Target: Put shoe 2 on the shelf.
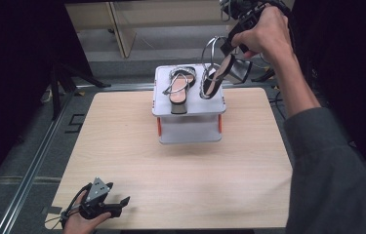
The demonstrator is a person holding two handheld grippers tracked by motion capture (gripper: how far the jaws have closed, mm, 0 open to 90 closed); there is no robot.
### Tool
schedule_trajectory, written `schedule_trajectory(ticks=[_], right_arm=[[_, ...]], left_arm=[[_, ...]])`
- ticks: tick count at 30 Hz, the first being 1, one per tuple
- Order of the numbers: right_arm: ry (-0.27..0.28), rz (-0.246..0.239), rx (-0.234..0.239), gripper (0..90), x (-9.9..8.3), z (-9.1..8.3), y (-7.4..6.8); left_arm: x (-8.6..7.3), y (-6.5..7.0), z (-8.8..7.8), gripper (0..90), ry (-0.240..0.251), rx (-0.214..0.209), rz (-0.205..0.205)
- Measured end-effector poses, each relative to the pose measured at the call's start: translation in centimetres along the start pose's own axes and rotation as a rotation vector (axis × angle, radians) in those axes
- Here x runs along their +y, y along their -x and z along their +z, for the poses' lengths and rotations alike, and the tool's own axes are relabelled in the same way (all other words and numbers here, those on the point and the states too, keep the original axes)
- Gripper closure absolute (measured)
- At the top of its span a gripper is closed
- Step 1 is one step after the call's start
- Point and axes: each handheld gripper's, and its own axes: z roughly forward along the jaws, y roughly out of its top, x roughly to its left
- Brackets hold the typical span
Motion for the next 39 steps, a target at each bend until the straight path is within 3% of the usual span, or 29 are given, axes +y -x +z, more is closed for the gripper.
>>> schedule_trajectory(ticks=[5,9,15,16,19,20,22,26,27,29,33,38,39], right_arm=[[0.02,0.067,-0.048,87.8,1.3,2.2,1.6],[0.036,0.123,-0.076,87.8,2.3,3.9,2.7],[0.063,0.167,-0.098,87.8,3.9,6.1,4.2],[0.063,0.172,-0.1,87.8,4.0,6.3,4.2],[0.083,0.193,-0.113,87.8,4.9,7.1,4.8],[0.093,0.205,-0.113,87.8,5.2,7.4,5.0],[0.107,0.215,-0.119,87.8,5.6,7.8,5.3],[0.135,0.24,-0.127,87.8,6.5,8.6,5.7],[0.133,0.24,-0.129,87.8,6.6,8.9,5.7],[0.125,0.234,-0.143,87.8,6.6,9.4,5.6],[0.124,0.236,-0.129,87.8,6.2,9.8,5.4],[0.116,0.26,-0.12,87.8,4.6,9.9,6.1],[0.116,0.272,-0.103,87.7,4.2,10.1,6.3]], left_arm=[[0.0,0.1,-0.1,19.9,-0.003,0.001,0.016],[0.0,0.3,-0.1,19.9,0.009,-0.011,0.007],[0.0,0.3,-0.1,19.9,0.011,-0.016,-0.003],[0.1,0.2,-0.2,19.9,0.008,-0.006,0.018],[0.1,0.4,-0.3,19.9,0.029,-0.022,-0.004],[0.1,0.3,-0.3,19.9,0.017,-0.014,0.015],[0.1,0.4,-0.3,19.9,0.03,-0.025,0.001],[0.0,0.3,-0.5,19.9,0.018,-0.016,0.026],[0.0,0.4,-0.5,19.9,0.031,-0.021,0.01],[0.0,0.5,-0.5,19.9,0.036,-0.027,-0.006],[-0.1,0.4,-0.6,19.9,0.024,-0.011,0.012],[-0.1,0.5,-0.7,19.9,0.021,-0.013,0.007],[-0.1,0.4,-0.7,19.9,0.017,-0.005,0.022]])
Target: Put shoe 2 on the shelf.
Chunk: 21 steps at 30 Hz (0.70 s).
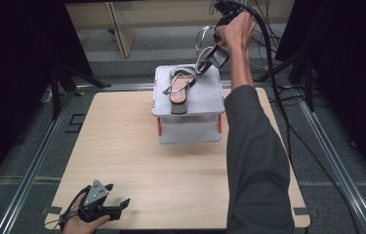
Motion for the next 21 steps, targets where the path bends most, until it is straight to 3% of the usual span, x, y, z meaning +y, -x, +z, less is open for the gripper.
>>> schedule_trajectory(ticks=[1,6,8,13,15,21], right_arm=[[0.003,-0.002,0.0,87.7,-0.3,0.2,0.1],[-0.02,0.009,0.023,87.6,-1.4,0.3,0.6],[-0.037,0.0,0.034,87.5,-1.8,0.2,0.5],[-0.09,-0.035,0.103,87.3,-3.0,0.5,-0.4],[-0.109,-0.048,0.126,87.2,-3.4,0.7,-0.8],[-0.147,-0.089,0.161,86.9,-5.0,1.5,-2.0]], left_arm=[[0.0,0.2,0.1,19.9,0.009,-0.008,-0.023],[0.0,0.2,0.2,19.9,0.012,-0.012,-0.032],[0.0,0.0,0.1,19.9,-0.01,0.004,-0.004],[0.0,0.1,0.0,19.9,0.001,-0.003,-0.017],[0.0,-0.1,0.0,19.9,-0.01,0.008,0.001],[0.0,-0.1,0.1,19.9,-0.011,0.015,0.002]])
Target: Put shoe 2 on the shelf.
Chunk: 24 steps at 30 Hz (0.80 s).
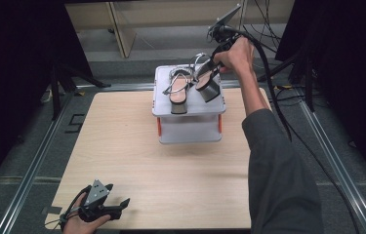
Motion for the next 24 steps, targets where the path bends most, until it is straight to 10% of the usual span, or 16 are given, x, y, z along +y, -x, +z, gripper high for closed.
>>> schedule_trajectory(ticks=[24], right_arm=[[-0.016,-0.037,0.109,81.1,-4.8,3.6,0.0]], left_arm=[[-0.1,0.2,0.2,19.9,-0.007,-0.005,-0.013]])
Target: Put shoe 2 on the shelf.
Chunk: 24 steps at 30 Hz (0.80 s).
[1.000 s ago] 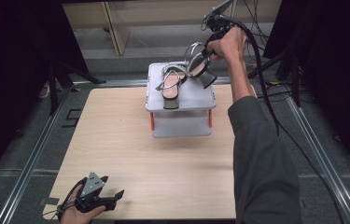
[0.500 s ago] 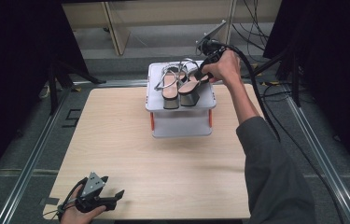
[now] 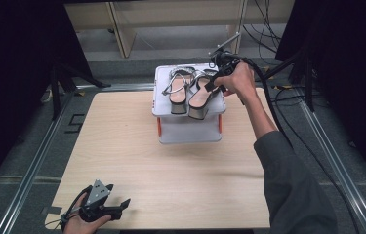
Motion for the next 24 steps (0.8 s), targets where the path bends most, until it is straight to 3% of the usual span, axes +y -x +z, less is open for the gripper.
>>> schedule_trajectory(ticks=[6,9,10,11,12,13,16,17,21,24], right_arm=[[0.025,0.004,0.004,76.0,0.0,-0.2,-0.2],[0.041,0.003,0.025,65.6,-0.1,-0.6,-0.3],[0.033,-0.004,0.03,62.1,-0.2,-0.7,-0.3],[0.026,-0.001,0.023,59.3,-0.4,-0.9,-0.3],[0.028,0.004,0.012,55.8,-0.7,-1.1,-0.3],[0.032,-0.001,0.012,52.0,-1.0,-1.3,-0.2],[0.083,0.013,0.049,45.3,-2.3,-2.4,-0.1],[0.108,-0.01,0.045,45.1,-2.7,-2.8,0.1],[0.117,-0.005,0.056,42.3,-4.9,-4.8,0.4],[0.121,-0.011,0.049,41.3,-6.2,-5.3,0.8]], left_arm=[[0.0,-0.1,0.0,19.9,-0.004,0.004,0.005],[0.0,-0.1,0.0,19.9,-0.006,0.003,0.006],[0.0,0.1,0.1,19.9,0.013,-0.007,-0.021],[0.0,0.0,0.1,19.9,0.005,0.004,-0.004],[0.1,-0.1,0.1,19.9,-0.003,0.008,0.004],[0.0,0.0,0.1,19.9,0.01,-0.003,-0.023],[-0.1,-0.2,0.2,20.0,-0.009,0.01,-0.006],[-0.1,-0.2,0.2,19.9,-0.005,0.009,-0.012],[-0.1,-0.2,0.3,20.0,-0.012,0.013,-0.01],[-0.1,-0.2,0.2,20.0,-0.014,0.019,-0.001]])
